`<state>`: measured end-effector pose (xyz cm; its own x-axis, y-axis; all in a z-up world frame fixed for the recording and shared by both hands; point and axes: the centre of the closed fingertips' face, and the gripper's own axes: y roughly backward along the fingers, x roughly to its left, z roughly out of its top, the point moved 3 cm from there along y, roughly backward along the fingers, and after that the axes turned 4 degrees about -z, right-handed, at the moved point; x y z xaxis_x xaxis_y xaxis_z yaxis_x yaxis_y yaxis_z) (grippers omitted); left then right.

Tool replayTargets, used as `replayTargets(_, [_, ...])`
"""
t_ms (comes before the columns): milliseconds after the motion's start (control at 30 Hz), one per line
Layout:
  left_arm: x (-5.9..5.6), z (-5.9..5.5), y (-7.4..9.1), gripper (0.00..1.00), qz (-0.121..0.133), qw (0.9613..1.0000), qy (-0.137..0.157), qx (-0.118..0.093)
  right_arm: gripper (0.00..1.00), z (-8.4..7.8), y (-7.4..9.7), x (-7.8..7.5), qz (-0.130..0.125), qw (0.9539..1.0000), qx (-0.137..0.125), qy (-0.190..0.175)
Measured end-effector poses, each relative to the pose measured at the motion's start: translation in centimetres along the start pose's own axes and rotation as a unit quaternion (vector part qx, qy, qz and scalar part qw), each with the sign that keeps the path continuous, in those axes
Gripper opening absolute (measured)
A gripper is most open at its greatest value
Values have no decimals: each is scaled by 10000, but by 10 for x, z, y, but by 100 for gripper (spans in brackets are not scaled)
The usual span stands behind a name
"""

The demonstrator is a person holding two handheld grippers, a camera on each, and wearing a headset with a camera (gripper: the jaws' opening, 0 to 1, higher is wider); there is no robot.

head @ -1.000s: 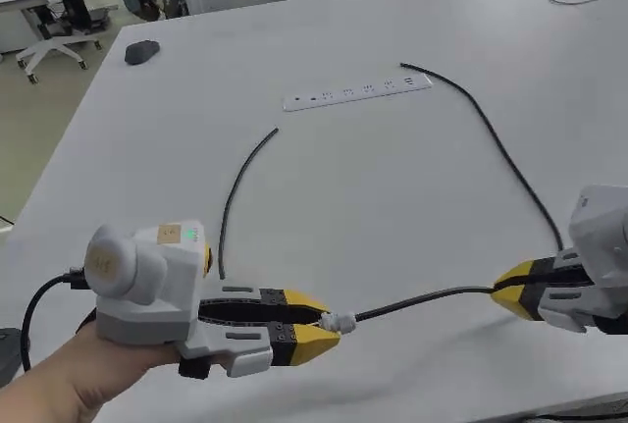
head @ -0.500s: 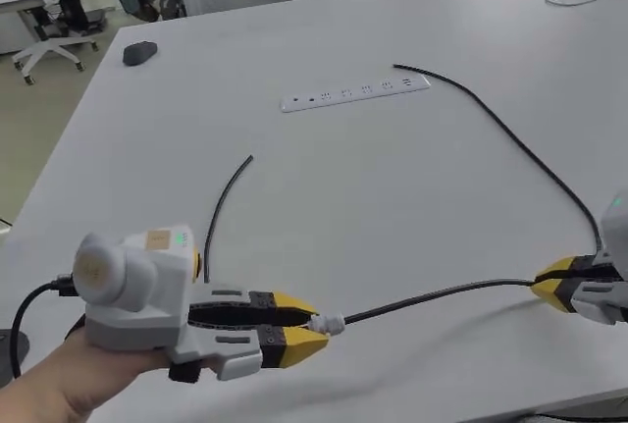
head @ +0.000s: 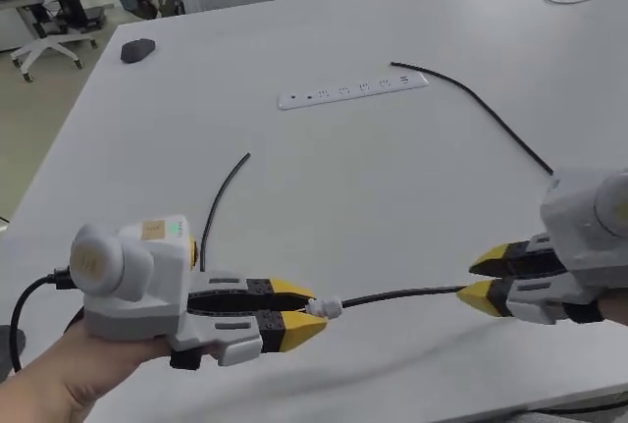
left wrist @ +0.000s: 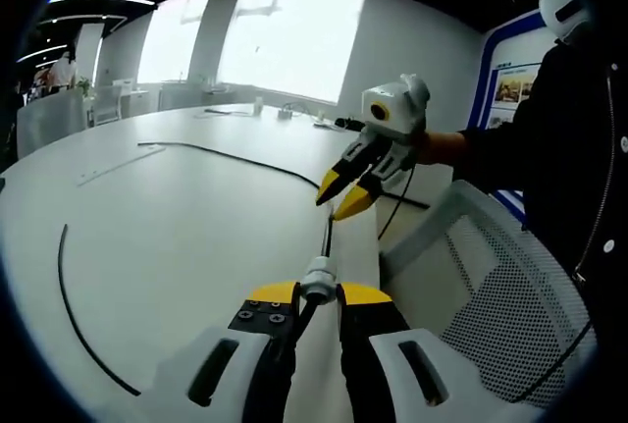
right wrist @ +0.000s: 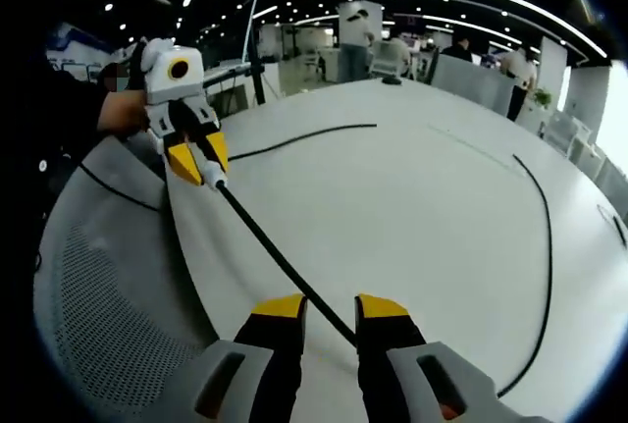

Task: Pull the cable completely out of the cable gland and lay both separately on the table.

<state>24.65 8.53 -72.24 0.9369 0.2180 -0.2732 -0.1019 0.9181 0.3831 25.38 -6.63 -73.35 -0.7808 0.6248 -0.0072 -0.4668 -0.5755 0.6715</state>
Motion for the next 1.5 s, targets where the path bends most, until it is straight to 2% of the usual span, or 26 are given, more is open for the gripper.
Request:
replayTargets(133, [-2,1,-4,15,-33,10000,-16,19,15,24,-16,26,414,9984,-98,372])
replayTargets(267, [-3,2,-7,15,-42,10000,-26,21,12,35,-29,45,719,9952,-65,657])
replayTargets(400, [-6,2,-8,15,-82,9998,-103,119,7,42,-34,56,874,9925,-89,848])
replayTargets(533, [-5,4,-7,15,-58,9999,-103,94,4,45,-36,58,881,9906,-75,1045])
replayTargets(667, [-5,4,-7,15,-63,9999,-109,97,2,44,-34,59,923,9898,-47,1086])
replayTargets(800, [-5,7,-8,15,-42,9999,-141,42,0,41,-33,58,801,9898,-65,1180])
replayTargets(867, [-3,7,-7,15,7,9998,-198,61,0,37,-32,53,642,9901,16,1245])
replayTargets(1033, [1,6,1,15,39,9999,-115,37,0,19,-26,35,408,9949,94,917])
replayTargets(1133, [2,6,2,15,78,9999,-131,42,0,8,-22,24,201,9965,139,796])
replayTargets(1167, [2,6,2,15,82,9999,-131,41,0,4,-20,17,44,9970,128,765])
replayTargets(1500, [7,1,11,15,178,9998,-82,39,0,-36,2,-34,-632,9970,365,251])
